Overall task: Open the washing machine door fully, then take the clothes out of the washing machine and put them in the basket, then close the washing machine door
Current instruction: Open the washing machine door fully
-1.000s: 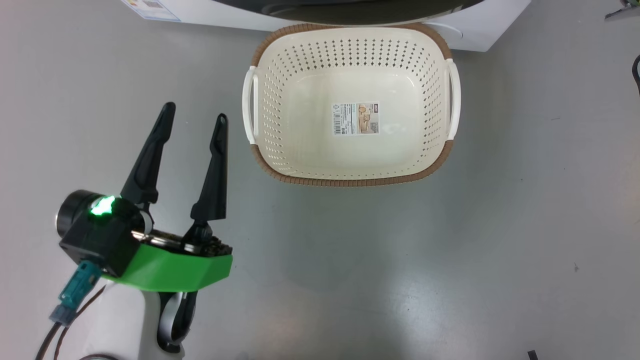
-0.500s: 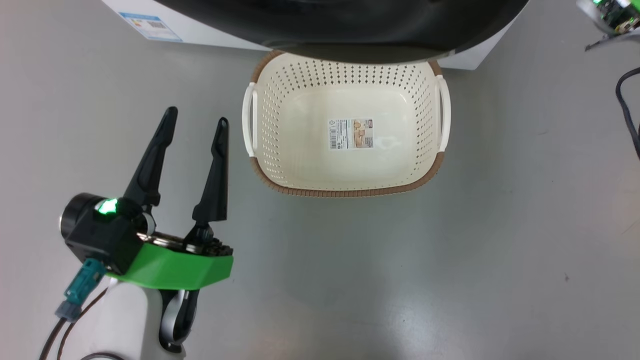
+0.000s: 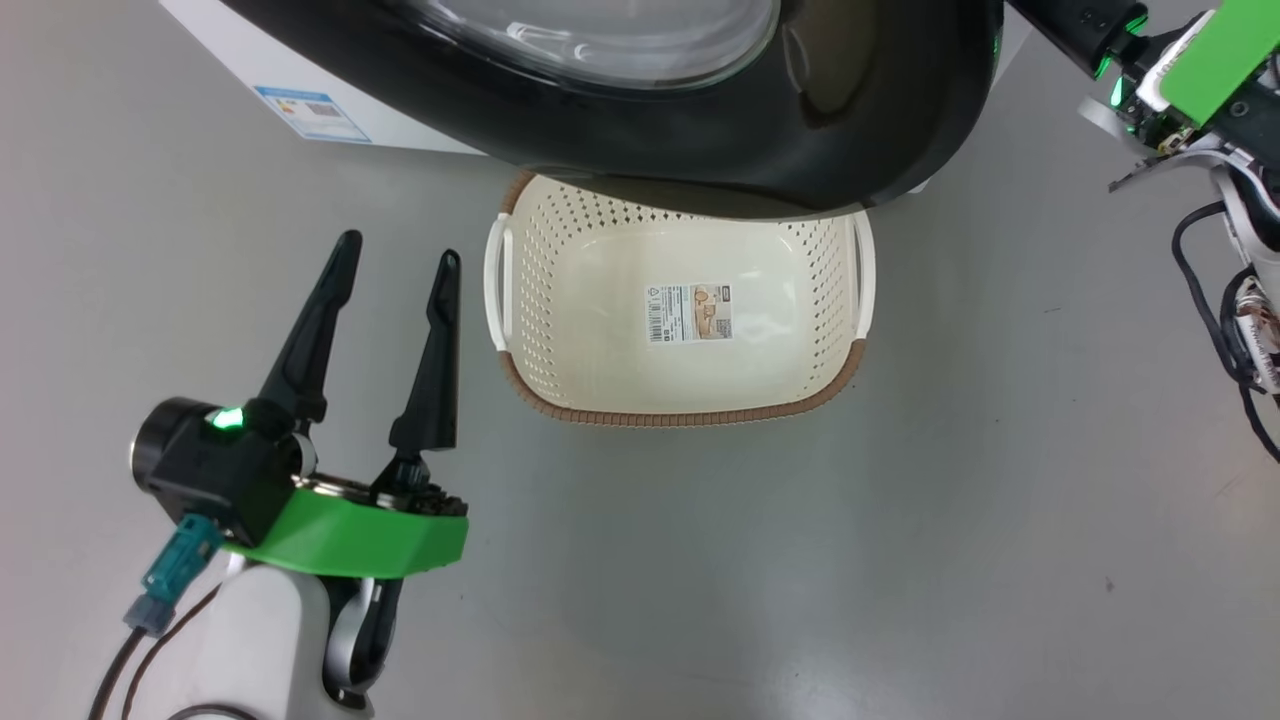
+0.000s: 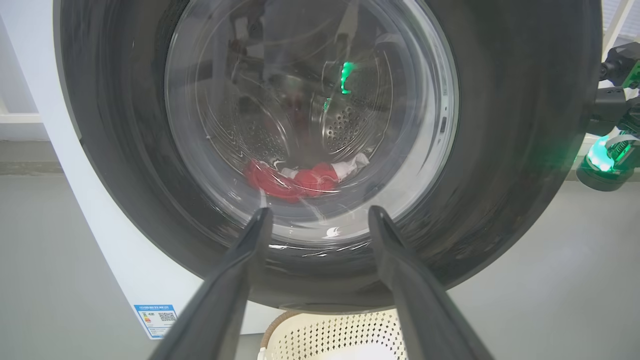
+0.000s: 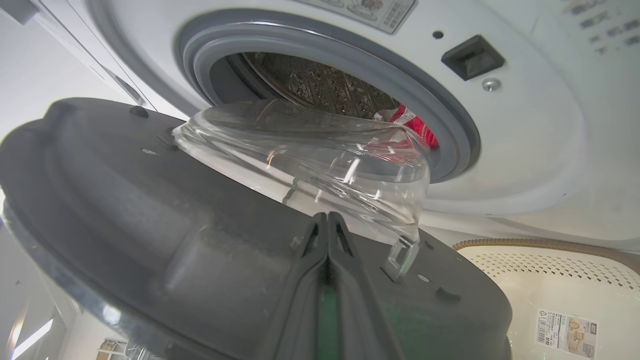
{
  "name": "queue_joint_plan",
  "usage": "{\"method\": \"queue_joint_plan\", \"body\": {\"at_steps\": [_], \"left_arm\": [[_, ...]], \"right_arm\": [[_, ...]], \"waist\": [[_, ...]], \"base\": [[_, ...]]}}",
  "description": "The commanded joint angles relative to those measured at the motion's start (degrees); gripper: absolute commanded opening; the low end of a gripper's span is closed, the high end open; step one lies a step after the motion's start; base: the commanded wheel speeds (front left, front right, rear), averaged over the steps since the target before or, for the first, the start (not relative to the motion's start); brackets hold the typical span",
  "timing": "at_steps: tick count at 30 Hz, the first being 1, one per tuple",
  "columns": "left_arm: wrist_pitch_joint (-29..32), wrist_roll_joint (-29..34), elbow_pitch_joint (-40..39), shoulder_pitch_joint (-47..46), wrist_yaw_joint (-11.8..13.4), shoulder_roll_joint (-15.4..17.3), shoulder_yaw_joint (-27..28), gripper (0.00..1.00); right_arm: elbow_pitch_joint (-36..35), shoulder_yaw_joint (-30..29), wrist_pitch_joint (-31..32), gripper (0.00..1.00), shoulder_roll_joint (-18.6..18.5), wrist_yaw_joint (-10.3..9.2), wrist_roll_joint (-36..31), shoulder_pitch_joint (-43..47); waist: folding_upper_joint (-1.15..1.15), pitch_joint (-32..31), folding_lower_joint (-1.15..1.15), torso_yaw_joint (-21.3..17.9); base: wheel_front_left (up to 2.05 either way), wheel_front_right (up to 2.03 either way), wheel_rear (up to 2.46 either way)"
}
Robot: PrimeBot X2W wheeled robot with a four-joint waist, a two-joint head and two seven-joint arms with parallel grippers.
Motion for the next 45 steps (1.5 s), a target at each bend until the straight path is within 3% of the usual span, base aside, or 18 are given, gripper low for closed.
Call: {"method": "queue_joint_plan", "body": {"at_steps": [1, 8, 10, 11, 12, 13, 24, 35, 40, 45], "left_arm": [[-0.44, -0.43, -1.20, 0.65, -0.33, 1.07, 1.68, 1.00], [-0.44, -0.99, -2.02, 0.54, -0.33, 1.06, 1.83, 1.00], [-0.44, -1.80, -1.71, 0.61, -0.33, 1.06, 2.52, 1.00], [-0.44, -1.94, -1.56, 0.58, -0.33, 1.06, 2.67, 1.00], [-0.44, -2.06, -1.45, 0.56, -0.33, 1.06, 2.83, 1.00], [-0.44, -2.27, -1.38, 0.53, -0.33, 1.06, 2.98, 1.00], [-0.44, -3.22, -1.71, 0.17, -0.33, 1.06, 3.82, 1.00], [-0.44, -2.46, -0.72, 0.25, -0.33, 1.06, 3.81, 1.00], [-0.44, -2.20, -0.46, 0.68, -0.33, 1.06, 3.91, 1.00], [-0.44, -1.89, -0.74, 0.97, -0.33, 1.06, 4.29, 1.00]], "right_arm": [[-1.30, 0.91, 0.30, 0.00, 1.58, 0.46, -0.38, 1.33], [0.12, 0.11, -3.71, 0.00, 2.25, 0.46, -2.52, 1.08], [0.06, -0.13, -5.51, 0.27, 2.37, 0.46, -3.40, 1.09], [-0.06, -0.21, -6.32, 0.47, 2.43, 0.46, -3.71, 1.35], [-0.24, -0.33, -7.27, 0.89, 2.45, 0.46, -4.08, 1.62], [-0.49, -0.54, -8.38, 1.00, 2.44, 0.46, -4.43, 1.90], [-5.68, 0.44, -21.19, 1.00, 0.59, 0.46, -9.92, 6.61], [-7.18, 7.69, -42.78, 1.00, -4.27, 0.46, -21.47, 12.59], [-4.82, 8.51, -46.20, 1.00, -5.49, 0.46, -31.47, 14.51], [-5.87, -0.75, -46.30, 1.00, -1.00, 0.46, -46.09, 18.54]], "waist": [[0.00, -0.20, 0.00, -0.25], [0.00, -0.05, 0.00, -0.63], [0.00, 0.00, 0.00, -0.77], [0.00, -0.03, 0.00, -0.85], [0.00, -0.05, 0.00, -0.97], [0.00, -0.07, 0.00, -1.10], [0.00, -0.17, 0.00, -2.94], [0.00, -1.32, 0.00, -4.12], [0.00, -2.00, 0.00, -4.53], [0.00, -2.27, 0.00, -4.88]], "base": [[0.00, 0.00, 0.00], [0.00, 0.00, 0.00], [0.00, 0.00, 0.00], [0.00, 0.00, 0.00], [0.00, 0.00, 0.00], [0.00, 0.00, 0.00], [0.00, 0.00, 0.00], [0.00, 0.00, 0.00], [0.00, 0.00, 0.00], [0.00, 0.00, 0.00]]}}
